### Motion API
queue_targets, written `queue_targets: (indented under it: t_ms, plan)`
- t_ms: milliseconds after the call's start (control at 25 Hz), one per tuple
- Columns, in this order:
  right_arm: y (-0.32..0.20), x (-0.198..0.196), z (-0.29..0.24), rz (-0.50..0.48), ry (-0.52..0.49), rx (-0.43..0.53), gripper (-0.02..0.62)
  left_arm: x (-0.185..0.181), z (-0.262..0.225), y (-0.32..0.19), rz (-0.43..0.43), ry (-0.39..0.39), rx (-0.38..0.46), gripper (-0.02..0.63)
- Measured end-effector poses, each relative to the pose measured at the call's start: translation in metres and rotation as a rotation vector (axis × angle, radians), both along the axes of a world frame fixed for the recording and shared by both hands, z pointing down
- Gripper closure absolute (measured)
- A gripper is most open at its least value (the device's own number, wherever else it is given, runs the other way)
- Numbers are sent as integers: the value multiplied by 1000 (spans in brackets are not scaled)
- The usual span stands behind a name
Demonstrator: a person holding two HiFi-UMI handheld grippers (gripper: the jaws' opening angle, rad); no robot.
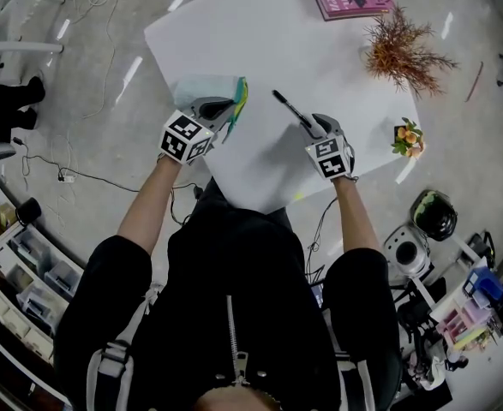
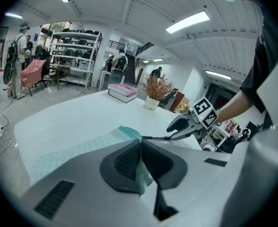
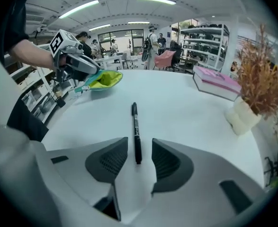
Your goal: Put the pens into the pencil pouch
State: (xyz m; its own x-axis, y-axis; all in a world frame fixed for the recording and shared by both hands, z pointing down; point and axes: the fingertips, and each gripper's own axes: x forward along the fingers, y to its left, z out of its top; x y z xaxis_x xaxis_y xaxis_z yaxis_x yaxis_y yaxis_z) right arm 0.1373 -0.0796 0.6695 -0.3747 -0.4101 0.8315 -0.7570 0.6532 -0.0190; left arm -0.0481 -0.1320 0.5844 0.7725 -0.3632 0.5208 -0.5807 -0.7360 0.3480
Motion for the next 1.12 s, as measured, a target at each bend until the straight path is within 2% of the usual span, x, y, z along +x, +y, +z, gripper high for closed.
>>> queue_targets:
  t_ms: [160, 440, 520, 1120]
  plan:
    - [8, 6, 13, 3, 17, -28, 426, -1, 2, 0, -3, -3, -5, 575]
    - [15, 7, 25, -25, 59, -75, 477, -2, 5, 0, -5, 0, -12, 575]
    - [16, 6, 25, -28, 66, -74, 509, -3, 6, 0, -6, -2, -13, 575]
    - [17, 5, 24, 12, 75, -88, 541, -4, 5, -2, -17, -3, -12, 575]
